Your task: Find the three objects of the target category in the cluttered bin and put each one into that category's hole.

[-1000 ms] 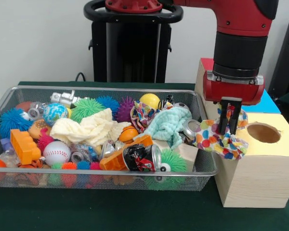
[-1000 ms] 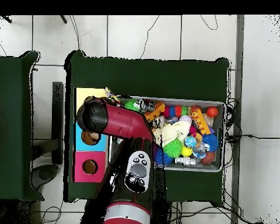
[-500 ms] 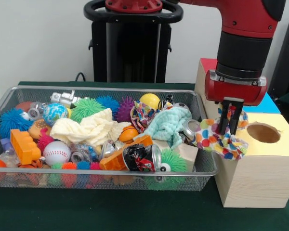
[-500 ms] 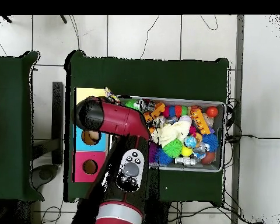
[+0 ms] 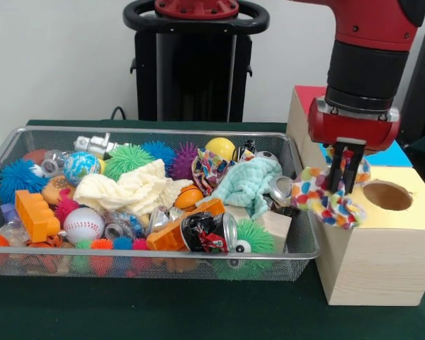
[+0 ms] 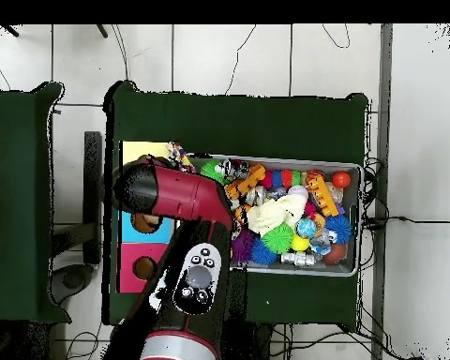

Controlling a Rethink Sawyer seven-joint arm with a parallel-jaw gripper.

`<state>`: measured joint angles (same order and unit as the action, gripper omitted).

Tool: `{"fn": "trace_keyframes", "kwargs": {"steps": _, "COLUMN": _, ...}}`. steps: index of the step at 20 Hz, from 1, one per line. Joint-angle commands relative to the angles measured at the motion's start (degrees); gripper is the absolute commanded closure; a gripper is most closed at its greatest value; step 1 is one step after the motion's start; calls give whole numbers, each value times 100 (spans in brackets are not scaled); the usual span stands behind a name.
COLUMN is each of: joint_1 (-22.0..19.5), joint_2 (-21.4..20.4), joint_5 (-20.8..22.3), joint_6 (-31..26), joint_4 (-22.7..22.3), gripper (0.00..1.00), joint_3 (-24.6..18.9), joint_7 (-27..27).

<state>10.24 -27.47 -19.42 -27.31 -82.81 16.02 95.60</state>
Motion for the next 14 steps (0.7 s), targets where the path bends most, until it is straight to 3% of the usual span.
{"fn": "trace_keyframes", "kwargs": {"steps": 1, "joint_1": 333, "joint_2": 42, "joint_5": -192, "joint_6": -1301, "joint_4": -32, "gripper": 100, "joint_3": -348, "joint_7": 1615}}
{"fn": "trace_keyframes", "kwargs": {"steps": 14, "joint_1": 399, "joint_2": 106, "joint_5": -259, "joint_6": -901, "joint_4": -258, "gripper": 100, "joint_3": -309, "joint_7": 1529}}
